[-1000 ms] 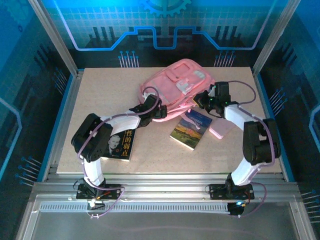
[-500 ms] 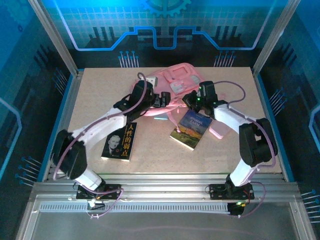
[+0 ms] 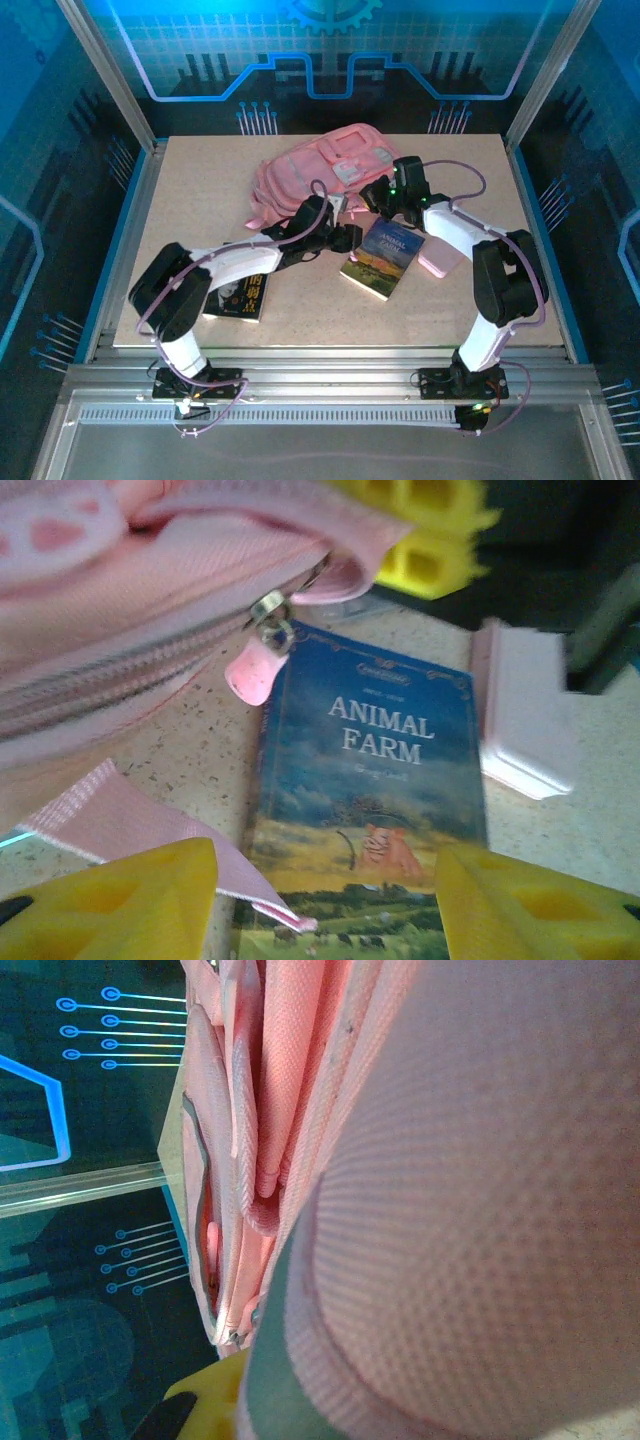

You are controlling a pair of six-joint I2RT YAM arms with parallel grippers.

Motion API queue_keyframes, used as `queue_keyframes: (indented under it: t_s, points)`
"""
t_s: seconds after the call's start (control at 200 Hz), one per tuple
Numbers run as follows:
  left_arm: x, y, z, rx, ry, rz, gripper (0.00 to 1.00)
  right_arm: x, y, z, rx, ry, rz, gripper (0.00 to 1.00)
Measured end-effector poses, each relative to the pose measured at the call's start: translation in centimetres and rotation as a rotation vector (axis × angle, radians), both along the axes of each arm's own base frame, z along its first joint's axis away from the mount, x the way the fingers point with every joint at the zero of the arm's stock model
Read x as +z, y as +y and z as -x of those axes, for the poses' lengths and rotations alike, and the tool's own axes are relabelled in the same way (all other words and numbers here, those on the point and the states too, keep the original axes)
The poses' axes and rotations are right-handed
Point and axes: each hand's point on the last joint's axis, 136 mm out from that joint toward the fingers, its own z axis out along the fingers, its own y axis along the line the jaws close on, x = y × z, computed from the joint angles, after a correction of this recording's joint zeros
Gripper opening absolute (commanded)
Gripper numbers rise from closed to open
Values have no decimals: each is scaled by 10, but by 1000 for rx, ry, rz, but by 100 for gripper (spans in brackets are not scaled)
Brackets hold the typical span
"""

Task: Pack the student bag

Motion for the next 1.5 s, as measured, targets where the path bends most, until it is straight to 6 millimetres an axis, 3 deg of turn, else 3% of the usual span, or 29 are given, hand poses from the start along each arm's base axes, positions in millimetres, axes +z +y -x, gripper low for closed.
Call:
queue_keyframes:
  t_s: [0.115,0.38,0.465,0.685,0.815,1.146,1.371,1.501]
  points:
    - [-14,-7,-16,13,-12,-25,59,0,0,0,-4,6,-5,0]
    - [-14,-7,-44,82,-105,-54,57,5,1,-3,-10,-12,-20,0]
    - [-15,-6,-51,99,-131,-63,47,6,2,-4,-13,-17,-28,0]
    - [-12,2,-65,136,-180,-70,0,6,2,-4,-13,-23,-45,0]
    - [-12,3,-62,127,-166,-55,0,5,-2,-6,-6,-36,-35,0]
    - [6,25,-2,57,-13,-24,0,-16,-30,-15,37,-28,62,0]
    - [-1,40,15,31,74,-27,0,-17,-31,-17,44,-20,42,0]
    - [-3,26,13,1,70,8,19,-16,-26,-18,10,14,-24,0]
